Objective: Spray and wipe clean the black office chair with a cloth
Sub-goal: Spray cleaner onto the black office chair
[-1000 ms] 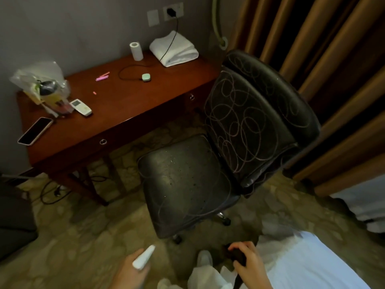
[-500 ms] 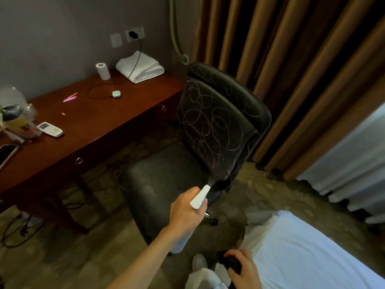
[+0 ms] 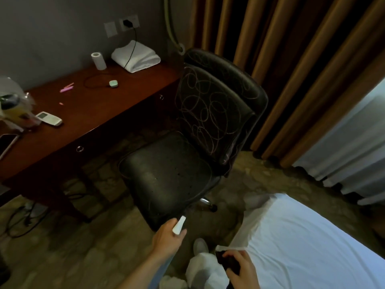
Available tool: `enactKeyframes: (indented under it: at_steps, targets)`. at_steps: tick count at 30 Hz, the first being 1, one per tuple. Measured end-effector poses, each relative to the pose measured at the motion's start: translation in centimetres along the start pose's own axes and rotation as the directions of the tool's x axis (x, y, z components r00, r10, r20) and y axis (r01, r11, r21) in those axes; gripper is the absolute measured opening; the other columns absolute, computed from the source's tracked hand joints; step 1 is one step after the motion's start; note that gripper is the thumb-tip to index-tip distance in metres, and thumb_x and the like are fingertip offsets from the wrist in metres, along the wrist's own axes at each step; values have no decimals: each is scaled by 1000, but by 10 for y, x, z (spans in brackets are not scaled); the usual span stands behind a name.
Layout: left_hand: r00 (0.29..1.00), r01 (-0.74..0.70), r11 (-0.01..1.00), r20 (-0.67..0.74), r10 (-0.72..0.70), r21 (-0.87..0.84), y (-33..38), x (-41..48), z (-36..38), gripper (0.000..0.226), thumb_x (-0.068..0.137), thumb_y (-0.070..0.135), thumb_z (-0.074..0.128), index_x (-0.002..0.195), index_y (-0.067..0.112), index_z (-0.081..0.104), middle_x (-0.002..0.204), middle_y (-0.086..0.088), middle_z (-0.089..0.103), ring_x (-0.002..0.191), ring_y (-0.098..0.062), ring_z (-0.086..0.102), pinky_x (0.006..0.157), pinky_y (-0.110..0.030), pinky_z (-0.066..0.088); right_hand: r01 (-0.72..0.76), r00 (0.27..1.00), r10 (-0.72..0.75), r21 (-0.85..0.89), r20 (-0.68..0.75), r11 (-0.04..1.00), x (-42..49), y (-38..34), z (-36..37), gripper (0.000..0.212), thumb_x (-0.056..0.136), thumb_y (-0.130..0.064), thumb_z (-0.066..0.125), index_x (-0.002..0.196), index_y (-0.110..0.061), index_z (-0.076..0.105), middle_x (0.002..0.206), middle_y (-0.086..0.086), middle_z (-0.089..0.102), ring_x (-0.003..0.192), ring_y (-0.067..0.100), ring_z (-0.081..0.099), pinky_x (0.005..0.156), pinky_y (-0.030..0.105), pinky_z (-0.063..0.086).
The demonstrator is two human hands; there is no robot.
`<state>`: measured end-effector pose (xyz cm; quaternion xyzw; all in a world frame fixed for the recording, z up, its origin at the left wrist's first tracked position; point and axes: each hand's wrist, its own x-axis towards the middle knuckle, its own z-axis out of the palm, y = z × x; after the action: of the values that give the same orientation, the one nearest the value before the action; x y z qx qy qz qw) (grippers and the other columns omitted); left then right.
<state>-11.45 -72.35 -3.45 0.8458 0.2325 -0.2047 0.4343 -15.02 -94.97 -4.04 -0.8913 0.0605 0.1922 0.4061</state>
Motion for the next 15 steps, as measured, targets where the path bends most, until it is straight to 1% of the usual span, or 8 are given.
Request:
enactKeyframes:
  at_steps: [2,4,6,7,8,10,11,15]
  targets:
    - [997,53,999,50,-53,3,-28,-5,0,14,85,35,62,94,31,51,100,6,56,101,-17,58,90,-36,49,3,1000,-3,0,16,1000,-2,-2,5,83,65,7,65,84,-71,46,101,-4,52,88,2,52,80,-4,33]
    - [992,129,992,9,-129,-9,-52,-12,-1,15,87,31,58,102,29,56,108,0,60,108,-23,58,93,-37,47,13,999,-13,-12,50,1000,-2,-6,11,86,66,7,65,87,-73,42,101,-3,51,89,3,52,80,-4,33]
    - [976,212,977,-34,-213,-32,-71,-22,-3,43,87,33,60,128,21,52,128,-4,55,120,-23,52,99,-33,42,26,997,-24,-29,74,999,-2,-11,18,86,67,5,65,90,-73,39,102,-4,51,92,5,51,80,-2,33]
    - [969,241,969,-43,-243,-54,-78,-28,-5,52,87,32,62,134,17,48,134,-4,51,124,-22,49,100,-30,39,34,996,-31,-37,82,999,-1,-12,20,84,67,5,65,91,-72,41,102,-3,51,94,6,51,80,-1,33]
    - [966,250,964,-52,-255,-85,-88,-32,-6,51,86,29,63,133,14,49,134,-5,52,124,-23,49,97,-27,39,45,995,-41,-47,89,998,0,-13,23,82,67,5,65,90,-71,43,102,-3,51,94,7,51,80,0,33]
    - [960,257,958,-83,-269,-125,-106,-39,-12,35,85,21,63,119,13,59,121,-8,60,118,-28,55,86,-27,42,65,993,-58,-65,102,996,2,-17,27,77,66,4,64,86,-68,47,101,-1,53,91,6,51,79,0,34]
    - [950,275,949,-105,-293,-157,-114,-42,-15,33,84,19,64,116,13,60,118,-11,62,115,-31,56,86,-29,43,74,992,-65,-73,109,995,2,-20,28,75,66,4,64,84,-68,48,101,-1,53,90,5,51,78,1,35]
    - [877,339,878,-225,-425,-337,-136,-53,-34,62,77,22,75,131,2,51,133,-15,54,122,-31,51,99,-34,39,109,981,-88,-111,174,988,7,-36,33,81,71,-1,66,91,-74,36,102,-6,48,91,4,49,79,6,34]
